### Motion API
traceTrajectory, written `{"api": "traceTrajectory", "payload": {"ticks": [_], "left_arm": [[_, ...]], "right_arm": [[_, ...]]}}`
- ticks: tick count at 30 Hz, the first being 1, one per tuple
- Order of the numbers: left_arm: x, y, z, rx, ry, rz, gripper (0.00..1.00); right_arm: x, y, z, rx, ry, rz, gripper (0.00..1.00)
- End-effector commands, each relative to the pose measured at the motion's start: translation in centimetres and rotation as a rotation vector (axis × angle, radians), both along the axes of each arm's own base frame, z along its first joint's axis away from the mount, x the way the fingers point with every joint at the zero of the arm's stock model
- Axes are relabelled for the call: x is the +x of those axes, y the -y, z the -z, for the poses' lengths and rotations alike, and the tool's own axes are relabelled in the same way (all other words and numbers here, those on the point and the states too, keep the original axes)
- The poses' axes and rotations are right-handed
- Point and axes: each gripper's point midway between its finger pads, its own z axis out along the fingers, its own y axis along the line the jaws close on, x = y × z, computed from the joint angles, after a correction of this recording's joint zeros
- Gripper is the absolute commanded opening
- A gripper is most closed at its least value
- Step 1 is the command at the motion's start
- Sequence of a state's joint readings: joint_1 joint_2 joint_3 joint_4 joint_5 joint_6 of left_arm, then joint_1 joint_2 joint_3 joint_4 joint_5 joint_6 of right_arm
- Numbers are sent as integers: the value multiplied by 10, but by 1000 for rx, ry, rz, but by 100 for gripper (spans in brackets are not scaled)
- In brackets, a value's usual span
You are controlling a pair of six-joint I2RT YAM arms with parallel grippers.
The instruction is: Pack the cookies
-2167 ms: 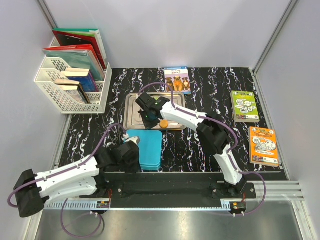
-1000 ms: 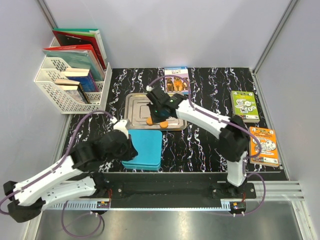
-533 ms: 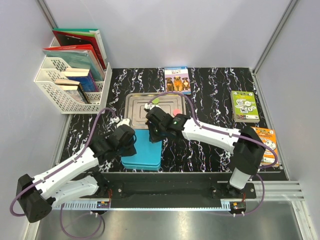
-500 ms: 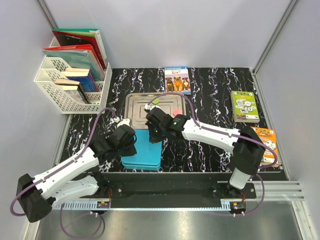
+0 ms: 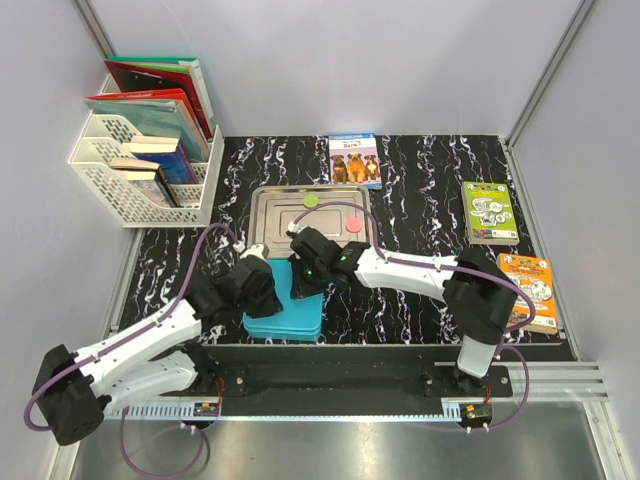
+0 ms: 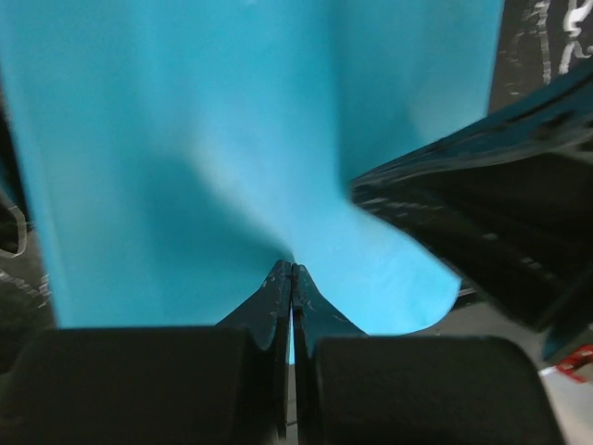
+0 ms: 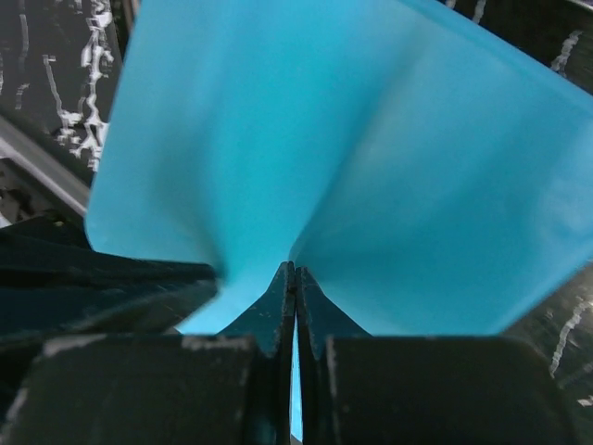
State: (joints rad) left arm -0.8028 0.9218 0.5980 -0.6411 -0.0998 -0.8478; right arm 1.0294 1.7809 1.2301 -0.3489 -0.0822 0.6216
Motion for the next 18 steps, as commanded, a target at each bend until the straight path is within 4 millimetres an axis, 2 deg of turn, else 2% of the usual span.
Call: {"api": "traceTrajectory", "payload": {"ticks": [1,9,14,18], "left_arm": [[-25,-6,34,26,-137,20,0],[-32,-9,47,37,-169,20,0],[-27,-4,31,-1,-125,27,0],[-18,-4,10,-14,-60,22,4]], "right_arm": [[-18,1,36,-37,-84,-23,0],[-32,5,68,-49,-163,-21,0],[-26,2,57,-30,-127,-16,0],[-17,-3,33,-12,-73,-17,0]]}}
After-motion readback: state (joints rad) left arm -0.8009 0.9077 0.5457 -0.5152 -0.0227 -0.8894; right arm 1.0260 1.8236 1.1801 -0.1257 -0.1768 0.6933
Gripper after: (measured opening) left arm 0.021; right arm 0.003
